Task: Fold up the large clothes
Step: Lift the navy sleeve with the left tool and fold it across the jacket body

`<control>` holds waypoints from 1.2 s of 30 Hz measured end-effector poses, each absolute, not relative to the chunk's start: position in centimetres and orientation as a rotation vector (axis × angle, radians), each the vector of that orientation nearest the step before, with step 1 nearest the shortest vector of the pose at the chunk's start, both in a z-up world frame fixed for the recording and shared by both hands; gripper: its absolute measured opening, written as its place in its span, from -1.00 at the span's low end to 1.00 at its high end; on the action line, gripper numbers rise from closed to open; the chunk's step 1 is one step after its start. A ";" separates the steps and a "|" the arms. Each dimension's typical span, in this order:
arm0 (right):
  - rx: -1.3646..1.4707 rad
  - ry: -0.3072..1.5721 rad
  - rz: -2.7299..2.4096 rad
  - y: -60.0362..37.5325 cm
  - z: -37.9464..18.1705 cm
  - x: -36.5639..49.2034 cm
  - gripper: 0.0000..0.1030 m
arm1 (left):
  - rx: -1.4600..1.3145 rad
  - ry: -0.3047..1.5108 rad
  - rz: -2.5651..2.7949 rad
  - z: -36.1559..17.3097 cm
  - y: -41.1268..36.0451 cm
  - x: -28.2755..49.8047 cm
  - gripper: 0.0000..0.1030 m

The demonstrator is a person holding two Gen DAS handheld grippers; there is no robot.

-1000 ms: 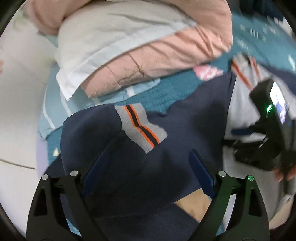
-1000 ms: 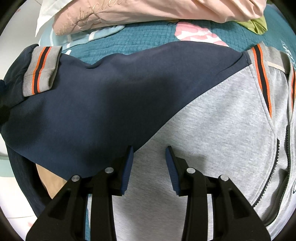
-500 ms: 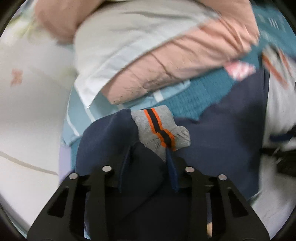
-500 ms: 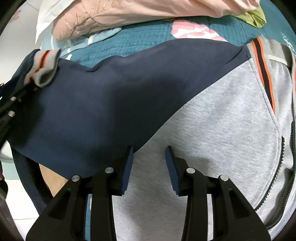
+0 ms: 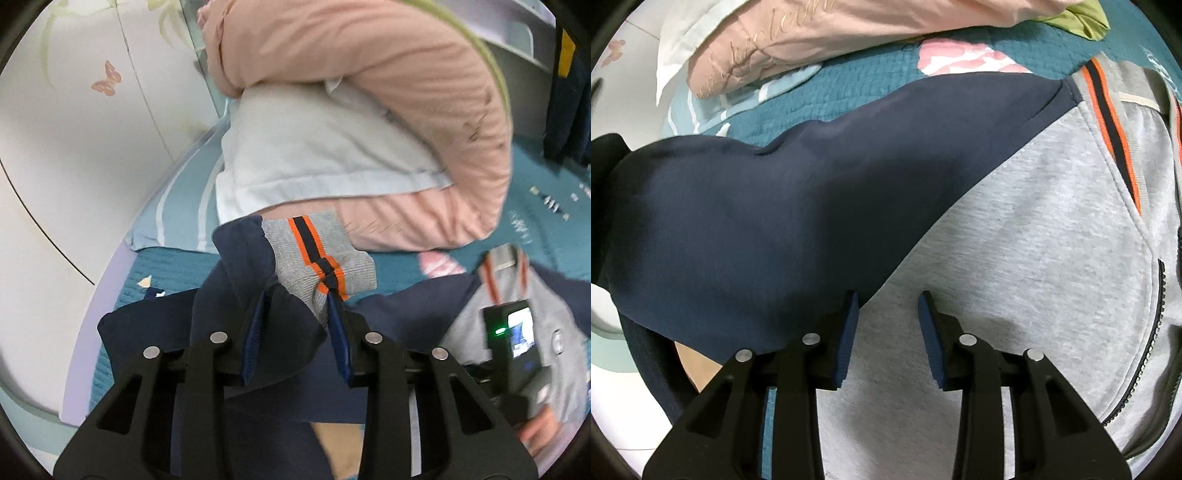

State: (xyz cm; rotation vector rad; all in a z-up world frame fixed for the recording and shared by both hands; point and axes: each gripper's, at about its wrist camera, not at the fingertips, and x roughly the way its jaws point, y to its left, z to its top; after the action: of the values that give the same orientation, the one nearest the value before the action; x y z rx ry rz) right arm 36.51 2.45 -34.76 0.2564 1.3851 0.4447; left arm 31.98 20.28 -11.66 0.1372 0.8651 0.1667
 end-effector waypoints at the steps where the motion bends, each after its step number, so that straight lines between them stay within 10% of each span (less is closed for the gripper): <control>1: 0.278 1.386 0.444 1.8 -34.4 36.3 -0.51 | 0.137 0.852 0.167 -11.0 19.4 31.6 -0.35; 15: 0.456 1.180 0.295 -17.4 -27.3 26.7 -0.52 | 0.201 0.789 0.045 -10.7 1.7 29.9 -0.35; 36: 0.736 1.213 -0.044 -35.2 -32.3 12.7 -0.52 | 0.274 0.983 -0.165 -26.9 -23.5 30.2 -0.35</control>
State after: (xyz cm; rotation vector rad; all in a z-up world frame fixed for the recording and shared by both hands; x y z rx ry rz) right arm 12.65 -35.19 -32.29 0.7359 1.2125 -0.0438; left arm 30.15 -23.52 -26.90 0.2737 0.9833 -0.1651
